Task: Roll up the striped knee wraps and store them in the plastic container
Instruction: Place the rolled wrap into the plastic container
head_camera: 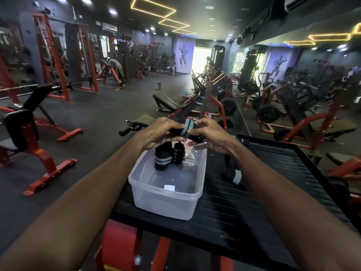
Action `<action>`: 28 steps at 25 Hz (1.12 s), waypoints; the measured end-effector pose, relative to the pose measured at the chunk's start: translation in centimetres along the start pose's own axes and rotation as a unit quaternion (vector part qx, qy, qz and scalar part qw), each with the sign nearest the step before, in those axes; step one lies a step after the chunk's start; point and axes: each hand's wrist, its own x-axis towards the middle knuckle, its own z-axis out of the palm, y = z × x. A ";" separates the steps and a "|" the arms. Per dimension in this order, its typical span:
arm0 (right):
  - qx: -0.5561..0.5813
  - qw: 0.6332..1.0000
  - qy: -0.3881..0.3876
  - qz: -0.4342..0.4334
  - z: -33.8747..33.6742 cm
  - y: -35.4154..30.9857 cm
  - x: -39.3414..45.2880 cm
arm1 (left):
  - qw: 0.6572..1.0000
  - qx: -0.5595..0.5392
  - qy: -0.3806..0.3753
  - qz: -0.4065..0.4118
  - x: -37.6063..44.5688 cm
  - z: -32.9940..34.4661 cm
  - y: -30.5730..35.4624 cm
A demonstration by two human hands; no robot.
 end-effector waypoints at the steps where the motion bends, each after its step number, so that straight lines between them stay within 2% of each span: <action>1: 0.006 1.000 0.002 0.001 0.0 -0.1 -0.1 | 1.000 0.012 0.001 -0.003 0.0 -0.3 0.0; 2: 0.011 1.000 0.012 -0.001 0.1 -0.1 0.0 | 0.999 0.046 0.006 -0.003 0.0 -0.5 0.0; 4: 0.030 0.999 0.029 0.001 0.4 -0.1 0.0 | 0.978 0.209 -0.003 0.016 -0.2 -0.9 0.1; 7: 0.073 0.997 0.018 0.005 0.9 -0.2 -0.3 | 0.881 0.468 -0.006 0.072 -0.9 -0.7 0.9; 9: 0.020 1.000 0.019 -0.001 1.3 -0.1 -0.3 | 0.833 0.550 -0.017 0.062 -0.9 -0.8 1.0; 11: -0.128 0.991 0.025 -0.022 1.5 0.0 0.0 | 0.823 0.566 -0.042 0.030 -0.5 -1.2 0.5; 13: -0.304 0.951 0.023 -0.052 1.8 0.2 0.4 | 0.826 0.562 -0.040 0.025 -0.2 -1.4 0.2; 15: -0.409 0.910 0.030 -0.067 2.8 0.3 0.5 | 0.812 0.581 -0.008 0.046 0.1 -1.7 -0.2; 20: -0.490 0.868 0.042 -0.061 5.5 2.4 1.3 | 0.731 0.680 0.008 0.063 0.4 -2.2 -1.9; 28: -0.527 0.847 0.049 -0.046 6.3 3.4 1.9 | 0.693 0.719 0.012 0.049 -0.2 -1.5 -2.1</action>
